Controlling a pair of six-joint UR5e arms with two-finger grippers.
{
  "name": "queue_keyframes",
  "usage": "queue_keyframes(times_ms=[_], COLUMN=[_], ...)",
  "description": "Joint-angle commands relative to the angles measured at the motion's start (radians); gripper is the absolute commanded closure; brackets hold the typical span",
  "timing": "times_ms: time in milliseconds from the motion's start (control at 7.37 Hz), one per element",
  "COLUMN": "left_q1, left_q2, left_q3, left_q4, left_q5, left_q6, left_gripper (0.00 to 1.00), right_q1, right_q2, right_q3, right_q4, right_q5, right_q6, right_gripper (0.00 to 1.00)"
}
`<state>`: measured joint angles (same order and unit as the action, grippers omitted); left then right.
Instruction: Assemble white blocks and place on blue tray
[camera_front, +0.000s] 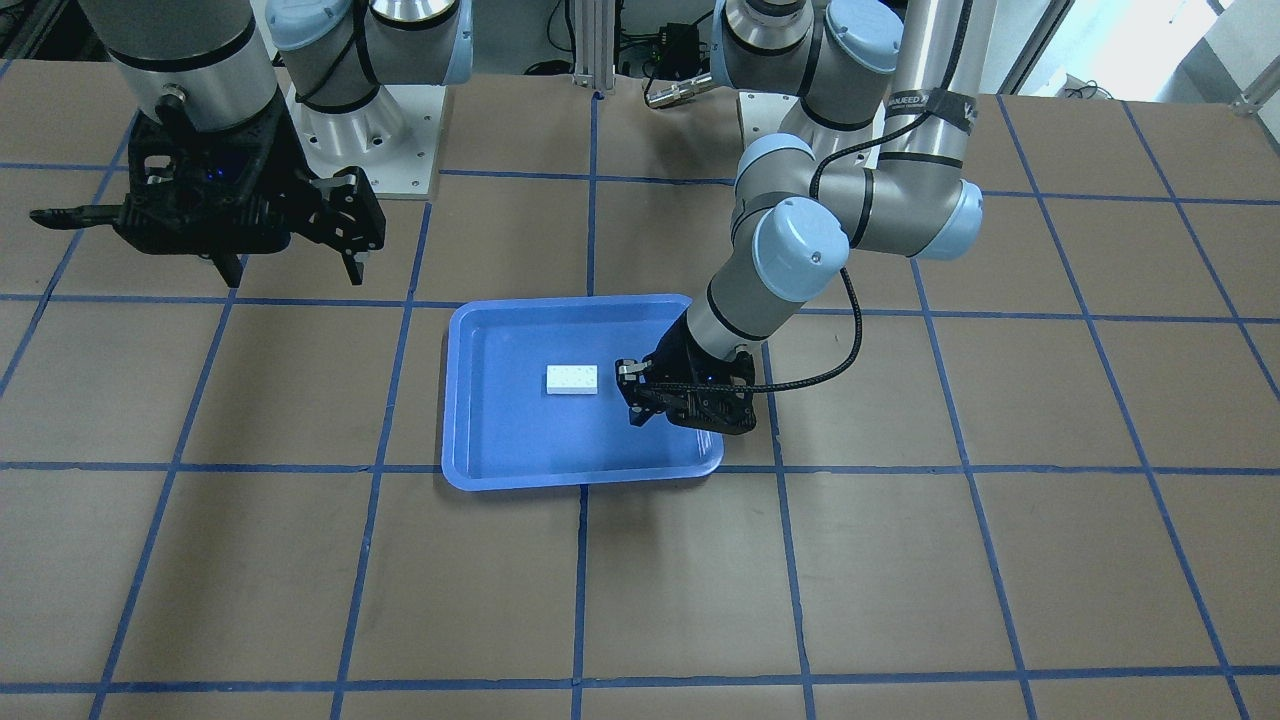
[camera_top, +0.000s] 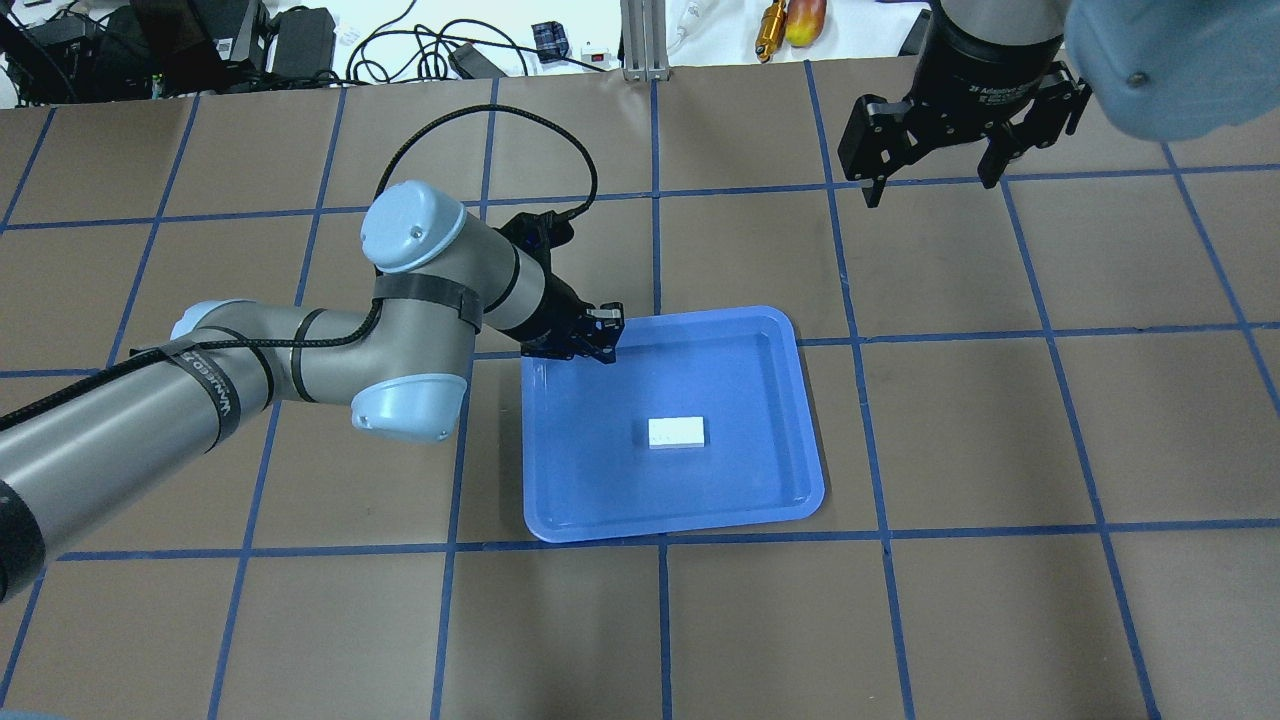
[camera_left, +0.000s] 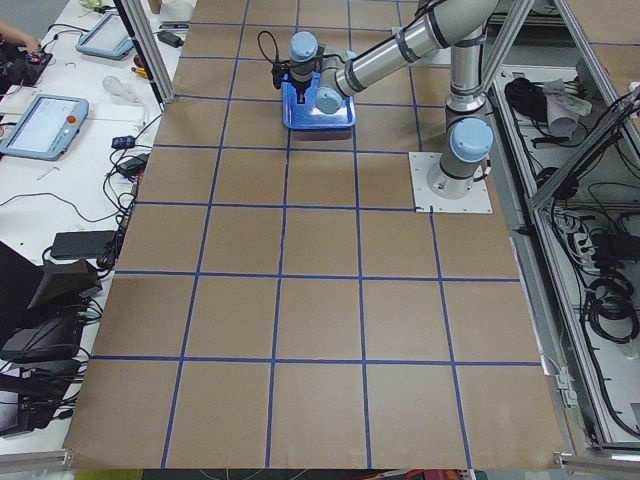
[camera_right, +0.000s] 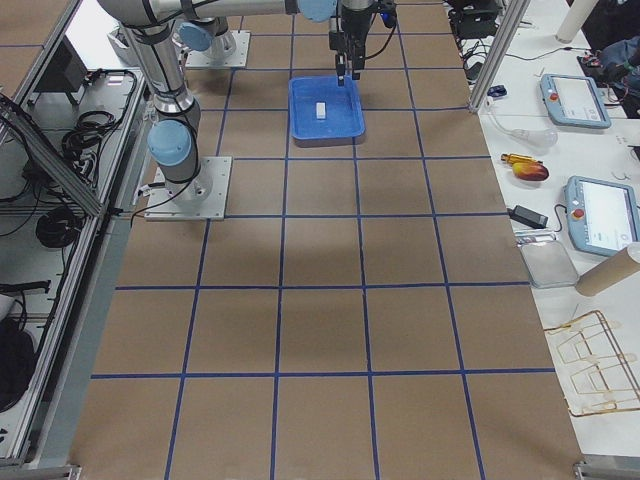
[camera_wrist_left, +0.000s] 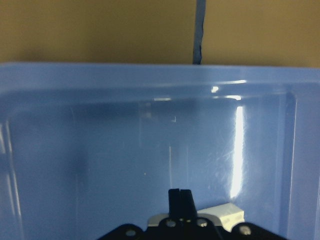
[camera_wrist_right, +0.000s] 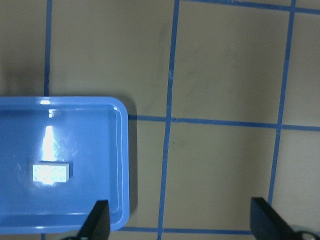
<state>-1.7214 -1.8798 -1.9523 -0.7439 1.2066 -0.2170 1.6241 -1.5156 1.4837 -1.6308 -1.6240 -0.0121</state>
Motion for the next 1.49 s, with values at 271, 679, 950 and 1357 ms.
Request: queue_keyframes(times_ms=[271, 679, 950, 1357], left_q1=[0.045, 0.112, 0.199, 0.194], left_q2=[0.093, 0.198, 0.226, 0.336], left_q3=[0.202, 0.321, 0.355, 0.349], left_q4=[-0.377, -0.631, -0.704, -0.807], left_q5=[0.177, 0.247, 0.299, 0.301], left_q6=[0.207, 0.287, 0.385, 0.389], left_gripper=[0.88, 0.75, 0.36, 0.00], right_q1=[-0.001, 0.000, -0.001, 0.000], right_q2=[-0.009, -0.011, -0.011, -0.017], right_q3=[-0.006, -0.006, 0.001, 0.000], right_q4=[-0.150, -0.139, -0.084, -0.081], right_q5=[0.015, 0.010, 0.022, 0.024], right_q6=[0.148, 0.150, 0.152, 0.158], right_gripper=[0.00, 0.00, 0.00, 0.00])
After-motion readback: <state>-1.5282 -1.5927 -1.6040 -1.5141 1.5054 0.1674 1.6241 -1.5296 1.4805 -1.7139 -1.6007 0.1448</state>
